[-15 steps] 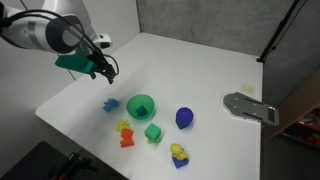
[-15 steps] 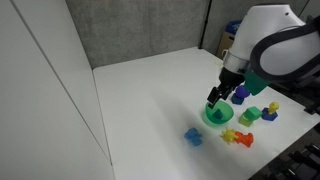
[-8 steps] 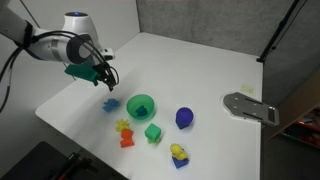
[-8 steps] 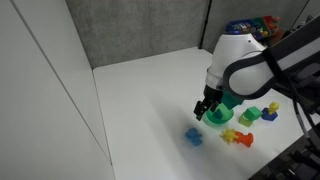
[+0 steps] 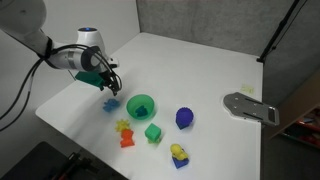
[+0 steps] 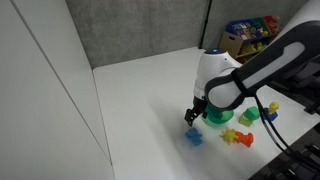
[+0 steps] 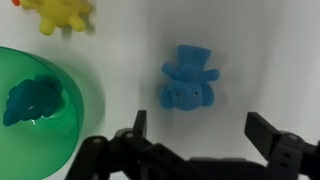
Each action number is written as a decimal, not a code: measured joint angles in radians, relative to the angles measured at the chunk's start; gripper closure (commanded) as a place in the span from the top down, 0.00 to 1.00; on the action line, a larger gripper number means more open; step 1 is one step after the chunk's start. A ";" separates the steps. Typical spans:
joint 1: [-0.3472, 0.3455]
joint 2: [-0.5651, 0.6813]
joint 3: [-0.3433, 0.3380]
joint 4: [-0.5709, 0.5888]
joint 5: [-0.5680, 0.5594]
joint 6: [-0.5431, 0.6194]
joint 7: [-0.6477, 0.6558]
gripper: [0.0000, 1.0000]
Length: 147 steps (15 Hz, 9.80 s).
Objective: Put the blue and yellow animal toys into the bowl
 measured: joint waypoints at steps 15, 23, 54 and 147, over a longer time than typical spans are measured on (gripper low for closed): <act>0.051 0.203 -0.043 0.116 0.008 0.066 0.129 1.00; 0.060 0.228 -0.045 0.131 0.017 0.058 0.158 0.42; -0.157 -0.077 -0.107 0.053 0.057 0.049 0.155 0.11; -0.521 -0.160 -0.287 -0.271 -0.030 0.084 -0.375 0.20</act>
